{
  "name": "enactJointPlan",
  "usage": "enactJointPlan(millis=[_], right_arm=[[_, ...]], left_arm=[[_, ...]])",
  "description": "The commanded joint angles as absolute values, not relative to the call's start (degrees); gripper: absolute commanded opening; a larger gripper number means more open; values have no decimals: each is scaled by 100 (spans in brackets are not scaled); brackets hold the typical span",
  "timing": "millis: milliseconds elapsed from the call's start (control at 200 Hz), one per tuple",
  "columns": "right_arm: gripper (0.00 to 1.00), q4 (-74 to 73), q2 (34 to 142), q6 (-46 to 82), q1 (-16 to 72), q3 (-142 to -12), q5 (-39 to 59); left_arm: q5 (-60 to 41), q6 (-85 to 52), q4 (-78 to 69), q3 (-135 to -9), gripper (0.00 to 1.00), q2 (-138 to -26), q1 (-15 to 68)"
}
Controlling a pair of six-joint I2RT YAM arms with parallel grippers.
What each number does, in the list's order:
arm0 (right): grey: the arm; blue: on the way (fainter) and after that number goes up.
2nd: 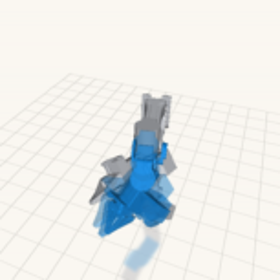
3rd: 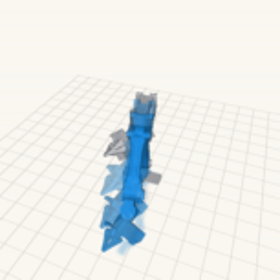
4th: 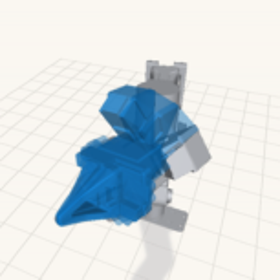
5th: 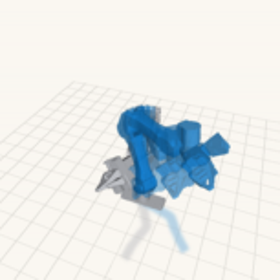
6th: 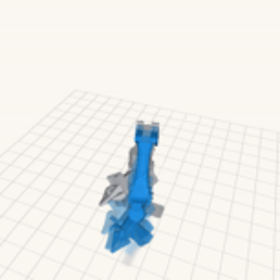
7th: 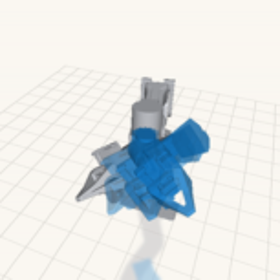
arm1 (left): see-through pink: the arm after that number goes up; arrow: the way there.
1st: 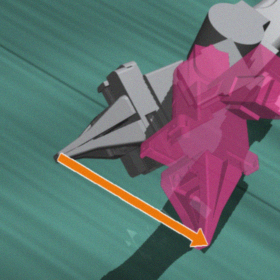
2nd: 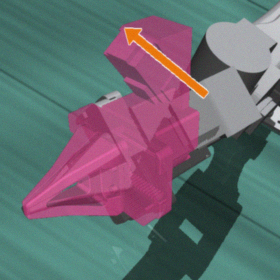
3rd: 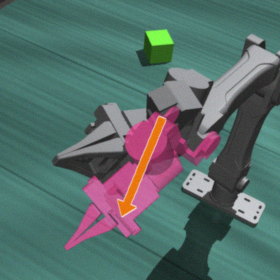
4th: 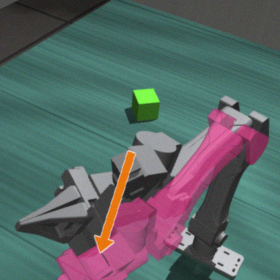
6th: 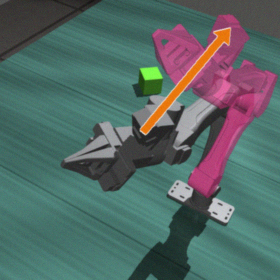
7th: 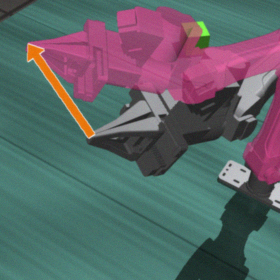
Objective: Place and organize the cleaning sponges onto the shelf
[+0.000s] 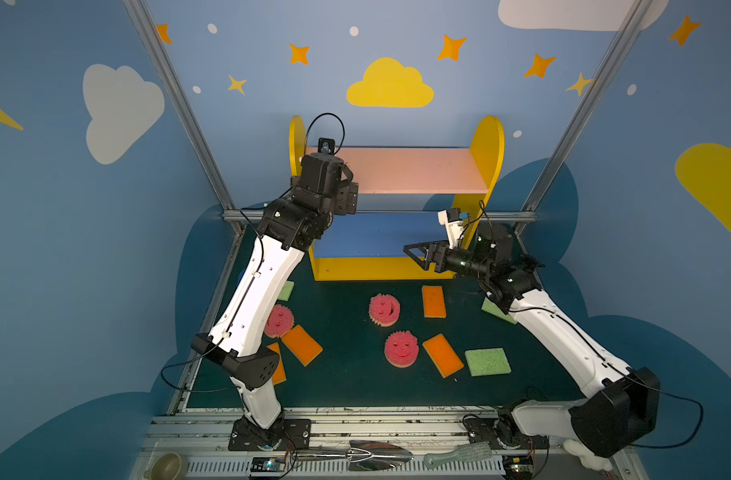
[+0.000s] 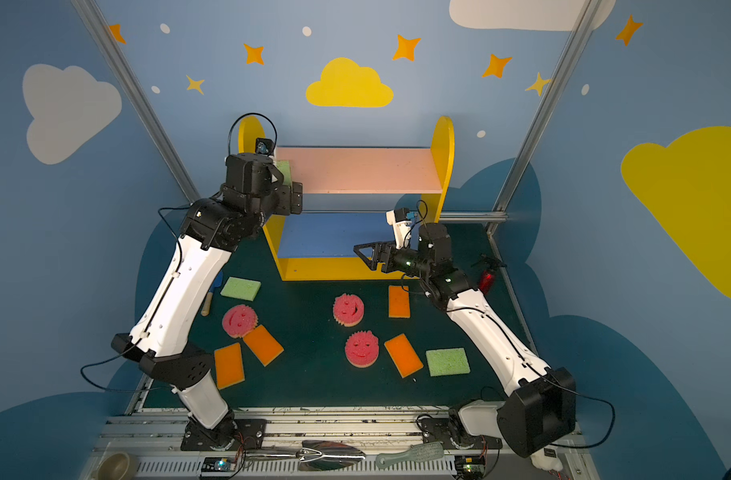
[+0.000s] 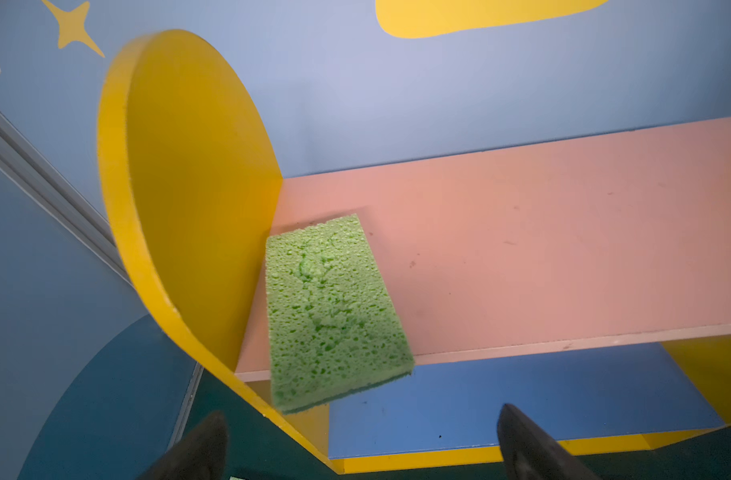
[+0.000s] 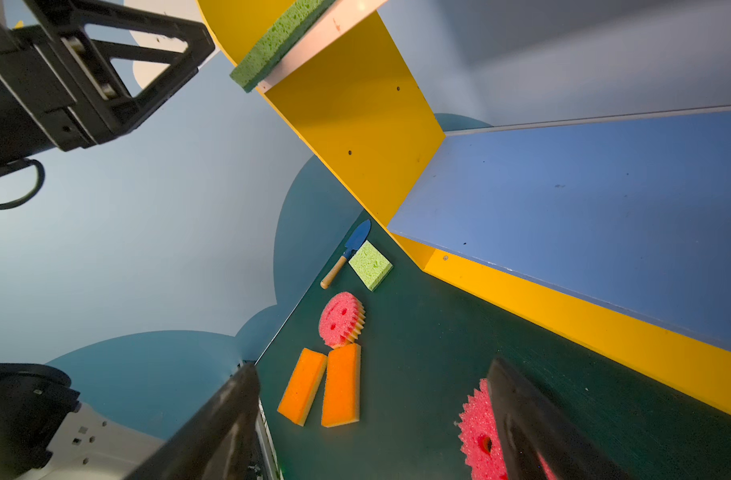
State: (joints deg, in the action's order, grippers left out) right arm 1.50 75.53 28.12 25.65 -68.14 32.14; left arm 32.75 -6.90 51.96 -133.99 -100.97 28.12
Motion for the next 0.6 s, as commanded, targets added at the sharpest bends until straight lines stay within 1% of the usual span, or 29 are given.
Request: enactJointPlan(millis=[0,50,85,150,255,305,315,350,385,486,596], right_arm=[[85,297,7327,2795,2570,-6882,3217],[85,339,7276,2786,2574,-6882,3206],[84,351,7248,2786,2573,-6881,3199],[82,388,7220,2791,2573,-6895,3199],[74,422,7208,2795,2563,-6915,3211],[68,419,7219,2803,2566,-6917,3234],[66,422,7222,2804,2565,-6917,3235],[62,417,7227,2804,2564,-6917,3250],[61,415,7232,2804,2560,-6917,3249],[60,408,7220,2804,2558,-6906,3261],[59,412,7221,2812,2550,-6904,3260]], left_arm=[[3138,-777,5083,-13158,100,-9973,2791],[3055,-799,4968,-12981,96,-9873,2794],[3025,-800,4909,-12886,89,-9817,2789],[3039,-791,4869,-12826,65,-9784,2795],[3009,-791,4878,-12823,32,-9804,2771],[2953,-823,4869,-12800,8,-9805,2746],[2940,-836,4865,-12791,4,-9801,2739],[2900,-880,4841,-12752,3,-9793,2712],[2839,-917,4798,-12703,3,-9759,2686],[2661,-1009,4703,-12610,4,-9734,2591],[2385,-1146,4792,-12800,4,-9882,2418]])
